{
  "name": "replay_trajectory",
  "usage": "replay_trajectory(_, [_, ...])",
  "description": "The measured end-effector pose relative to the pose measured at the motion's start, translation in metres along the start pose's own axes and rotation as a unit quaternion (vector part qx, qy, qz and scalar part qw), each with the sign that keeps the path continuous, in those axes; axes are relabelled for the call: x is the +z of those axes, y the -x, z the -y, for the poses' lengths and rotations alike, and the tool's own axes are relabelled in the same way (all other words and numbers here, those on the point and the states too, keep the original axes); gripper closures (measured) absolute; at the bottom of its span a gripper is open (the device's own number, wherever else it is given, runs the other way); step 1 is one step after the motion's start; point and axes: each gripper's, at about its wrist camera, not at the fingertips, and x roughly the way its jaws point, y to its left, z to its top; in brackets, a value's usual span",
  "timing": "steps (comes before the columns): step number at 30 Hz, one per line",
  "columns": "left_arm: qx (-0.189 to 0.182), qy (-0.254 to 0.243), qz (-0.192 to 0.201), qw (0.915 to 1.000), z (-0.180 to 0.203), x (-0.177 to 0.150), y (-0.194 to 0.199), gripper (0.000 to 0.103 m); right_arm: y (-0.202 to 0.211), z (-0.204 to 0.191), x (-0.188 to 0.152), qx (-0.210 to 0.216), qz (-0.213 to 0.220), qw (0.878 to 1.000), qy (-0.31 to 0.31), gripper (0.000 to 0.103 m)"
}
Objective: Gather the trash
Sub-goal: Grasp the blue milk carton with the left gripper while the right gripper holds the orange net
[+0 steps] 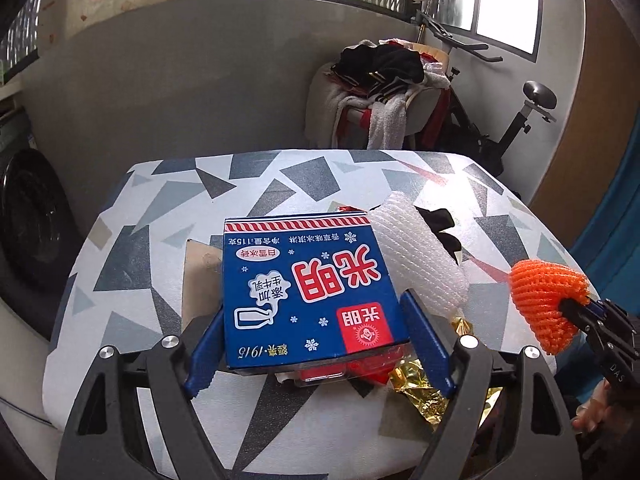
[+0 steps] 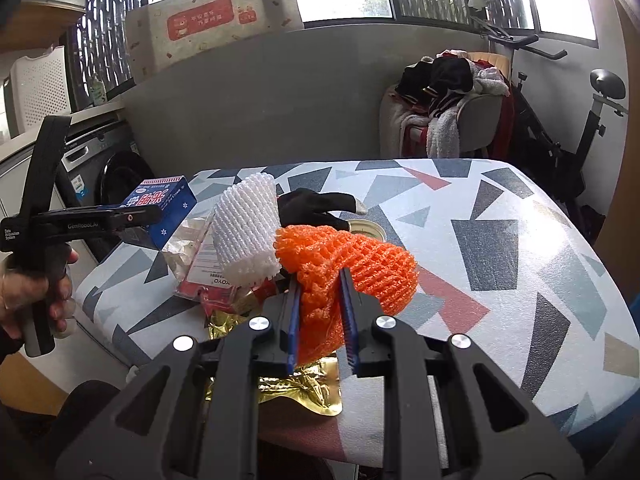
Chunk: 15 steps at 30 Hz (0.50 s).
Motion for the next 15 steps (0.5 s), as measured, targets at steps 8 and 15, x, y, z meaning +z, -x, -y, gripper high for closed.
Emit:
replay_trajectory(8, [-0.028, -0.011, 0.013, 0.9995, 0.021, -0.026, 0.033, 0.024, 0.020, -0.007, -0.002, 0.011, -0.004, 1.000, -0.005, 0.082])
replay_trajectory(15, [-0.047, -0.020, 0.023, 0.9984, 0.042, -0.053, 0.061, 0.024, 0.041, -0.015, -0.007, 0.031, -0.011, 0.999, -0.006, 0.082])
